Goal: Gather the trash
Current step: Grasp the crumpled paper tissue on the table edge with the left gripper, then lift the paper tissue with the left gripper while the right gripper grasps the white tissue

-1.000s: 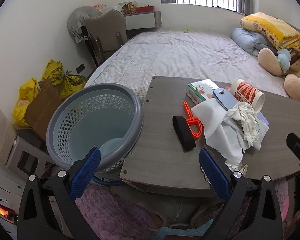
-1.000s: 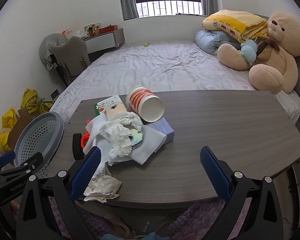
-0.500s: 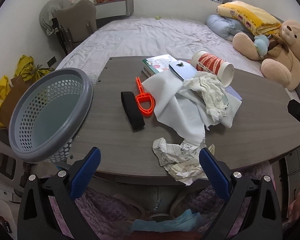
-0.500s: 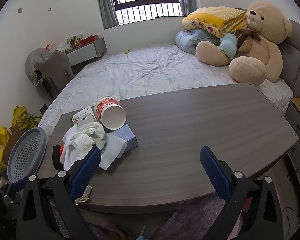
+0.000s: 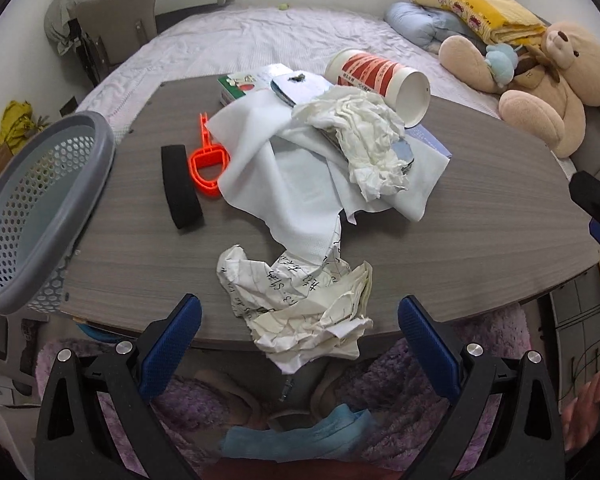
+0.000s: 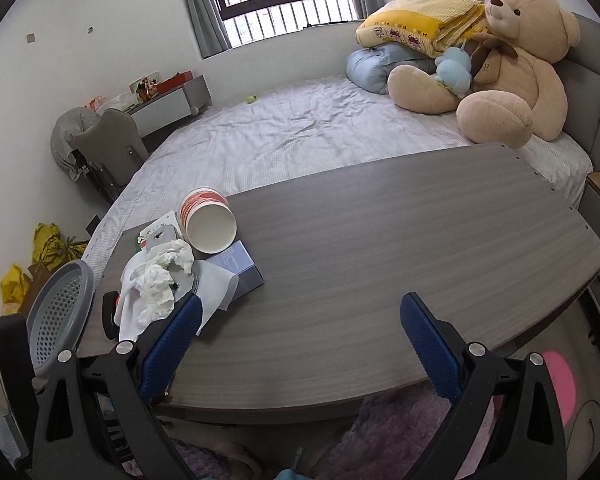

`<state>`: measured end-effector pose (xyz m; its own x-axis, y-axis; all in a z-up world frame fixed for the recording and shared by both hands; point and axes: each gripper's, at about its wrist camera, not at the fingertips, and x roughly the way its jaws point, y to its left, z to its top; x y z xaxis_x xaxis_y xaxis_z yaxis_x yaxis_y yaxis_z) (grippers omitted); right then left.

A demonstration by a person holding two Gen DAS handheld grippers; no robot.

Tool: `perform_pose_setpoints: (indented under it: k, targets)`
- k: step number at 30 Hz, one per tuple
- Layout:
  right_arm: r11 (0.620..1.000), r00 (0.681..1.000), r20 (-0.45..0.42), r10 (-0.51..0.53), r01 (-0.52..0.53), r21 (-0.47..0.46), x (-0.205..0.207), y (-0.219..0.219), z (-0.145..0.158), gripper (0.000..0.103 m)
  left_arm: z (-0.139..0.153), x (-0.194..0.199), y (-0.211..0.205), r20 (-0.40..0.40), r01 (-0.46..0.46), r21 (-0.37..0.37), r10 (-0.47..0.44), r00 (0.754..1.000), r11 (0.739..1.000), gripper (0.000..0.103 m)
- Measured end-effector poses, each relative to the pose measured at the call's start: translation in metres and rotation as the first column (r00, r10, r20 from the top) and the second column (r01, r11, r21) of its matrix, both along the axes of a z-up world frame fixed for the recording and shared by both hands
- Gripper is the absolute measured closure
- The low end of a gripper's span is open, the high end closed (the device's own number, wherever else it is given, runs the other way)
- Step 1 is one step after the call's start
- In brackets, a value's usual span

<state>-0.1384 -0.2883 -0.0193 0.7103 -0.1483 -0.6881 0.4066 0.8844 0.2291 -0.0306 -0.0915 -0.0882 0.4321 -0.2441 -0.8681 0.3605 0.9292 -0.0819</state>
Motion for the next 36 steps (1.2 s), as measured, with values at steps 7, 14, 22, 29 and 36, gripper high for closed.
perform_pose_setpoints:
  k: [7,14,22,29,36]
  targets:
    - [1.000,1.000,-0.015,0.011,-0.010,0.014,0.003,0.001,-0.006,0.008,-0.005,0.003,0.000,0.009,-0.010,0.039,0.009,1.000,0.999,0.018]
    - [0.999,0.999,-0.027,0.046,-0.046,0.005,0.010,0.012,-0.006,0.008,0.002,-0.001,0.007,0.019,0.024,0.018,-0.024,1.000,1.000,0.041]
    - [0.986,0.986,-0.002,0.164,-0.164,0.006,0.031,0.039,-0.003,0.008,0.021,-0.008,0.035,0.095,-0.029,0.064,0.023,0.995,0.998,0.041]
    - [0.958,0.960,-0.027,0.280,-0.281,-0.048,0.072,0.073,-0.010,0.009,0.038,-0.004,0.067,0.162,-0.112,0.077,0.098,0.982,0.991,0.041]
    - [0.930,0.937,-0.057,0.345,-0.349,-0.116,0.103,0.098,-0.013,0.033,0.045,0.013,0.090,0.184,-0.175,0.068,0.160,0.970,0.982,0.041]
